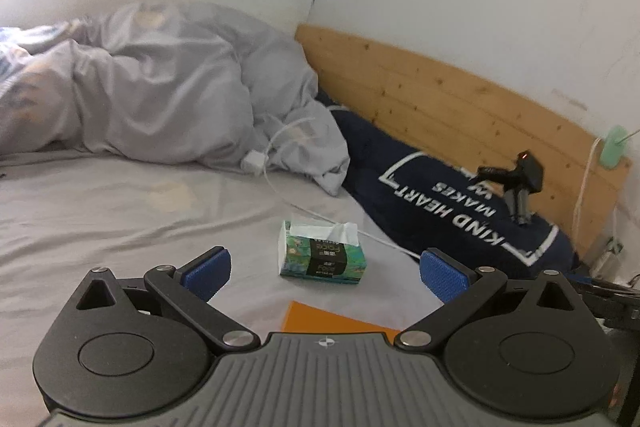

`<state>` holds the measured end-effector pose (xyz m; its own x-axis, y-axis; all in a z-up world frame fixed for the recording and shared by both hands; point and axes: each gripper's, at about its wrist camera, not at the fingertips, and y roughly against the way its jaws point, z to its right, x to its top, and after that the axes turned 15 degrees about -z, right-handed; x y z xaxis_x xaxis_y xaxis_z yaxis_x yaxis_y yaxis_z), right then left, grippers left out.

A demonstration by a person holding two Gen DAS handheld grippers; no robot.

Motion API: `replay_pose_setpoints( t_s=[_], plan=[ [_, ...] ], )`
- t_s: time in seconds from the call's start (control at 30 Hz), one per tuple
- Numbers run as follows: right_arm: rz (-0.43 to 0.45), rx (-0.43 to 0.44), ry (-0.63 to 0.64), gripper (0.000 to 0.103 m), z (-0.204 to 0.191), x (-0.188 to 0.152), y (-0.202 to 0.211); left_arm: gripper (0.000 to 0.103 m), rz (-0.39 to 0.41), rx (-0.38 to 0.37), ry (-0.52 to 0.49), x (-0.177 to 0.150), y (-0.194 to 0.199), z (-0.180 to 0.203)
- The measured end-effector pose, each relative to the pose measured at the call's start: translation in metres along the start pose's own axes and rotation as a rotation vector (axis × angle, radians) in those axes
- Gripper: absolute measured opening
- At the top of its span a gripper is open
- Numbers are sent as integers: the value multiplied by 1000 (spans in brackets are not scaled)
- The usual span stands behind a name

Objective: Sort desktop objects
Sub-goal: 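Lower the right gripper onto the green tissue box and close on it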

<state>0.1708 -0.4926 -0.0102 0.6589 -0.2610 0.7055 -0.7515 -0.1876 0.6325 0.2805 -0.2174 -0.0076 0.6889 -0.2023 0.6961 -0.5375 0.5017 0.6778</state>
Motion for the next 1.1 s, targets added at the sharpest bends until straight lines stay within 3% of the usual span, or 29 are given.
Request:
replay_pose_setpoints(
  t_s=[0.4, 0.47, 0.53, 0.87, 1.1],
  plan=[
    [-99, 140, -171, 102, 66, 50, -127, 103, -159, -11, 48, 56, -133, -27],
    [-117, 166, -224, 96, 80, 55, -150, 103, -188, -26, 68, 62, -153, -32],
    [-135, 179, -255, 82, 88, 55, -162, 97, -208, -39, 86, 67, -172, -38],
    [-223, 185, -324, 68, 112, 51, -230, 86, -339, -39, 101, 69, -243, -61],
    [-274, 194, -364, 54, 122, 47, -265, 81, -366, -90, 126, 64, -264, -67]
  ],
)
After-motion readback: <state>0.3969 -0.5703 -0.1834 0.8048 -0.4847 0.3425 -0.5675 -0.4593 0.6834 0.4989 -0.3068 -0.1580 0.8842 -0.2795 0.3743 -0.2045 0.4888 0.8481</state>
